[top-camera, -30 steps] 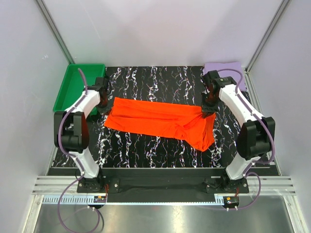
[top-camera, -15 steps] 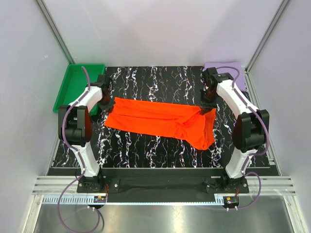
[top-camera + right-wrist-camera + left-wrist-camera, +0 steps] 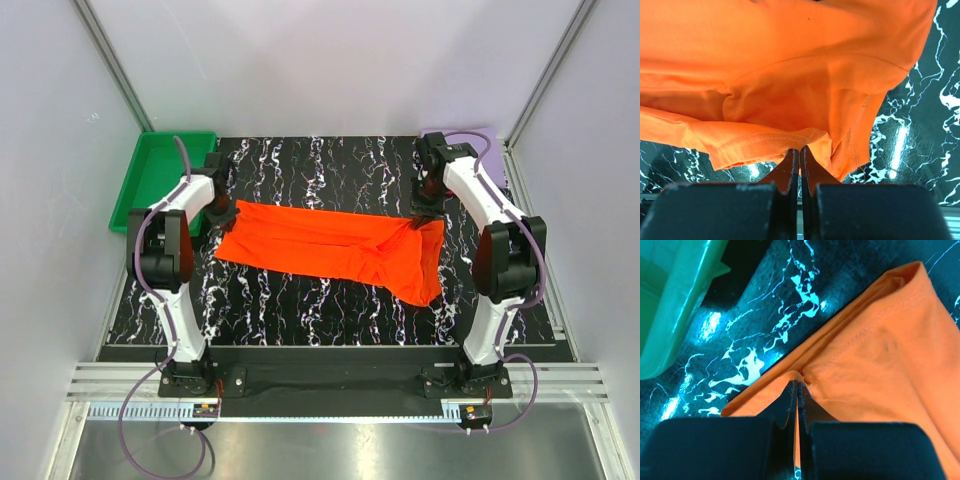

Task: Fold and stack the t-shirts
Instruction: Fold the tshirt

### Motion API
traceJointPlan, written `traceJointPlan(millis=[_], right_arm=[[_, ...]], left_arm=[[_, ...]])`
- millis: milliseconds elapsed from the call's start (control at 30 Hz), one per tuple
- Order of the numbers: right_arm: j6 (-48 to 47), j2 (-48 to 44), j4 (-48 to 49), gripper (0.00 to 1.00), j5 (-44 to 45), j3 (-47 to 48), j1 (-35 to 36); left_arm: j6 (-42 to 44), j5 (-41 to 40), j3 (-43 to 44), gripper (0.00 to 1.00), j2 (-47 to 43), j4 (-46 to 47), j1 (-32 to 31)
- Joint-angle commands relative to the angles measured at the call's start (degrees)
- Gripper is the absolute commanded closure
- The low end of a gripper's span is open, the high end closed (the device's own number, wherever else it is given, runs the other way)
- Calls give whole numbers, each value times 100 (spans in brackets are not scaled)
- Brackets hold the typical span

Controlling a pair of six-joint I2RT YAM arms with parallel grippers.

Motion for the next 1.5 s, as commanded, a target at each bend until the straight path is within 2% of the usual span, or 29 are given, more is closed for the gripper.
traceJointPlan(millis=[0,667,1467], right_arm=[[-107,111,-4,100,-49,292,-63],[-46,893,-153,100,-224,1284,-107],[34,1913,-189,100,-1235,2375,130]], left_arm=[[86,0,329,100,72,54,26],[156,44,567,100,301,63,26],[200,106,479,100,248,46,26]])
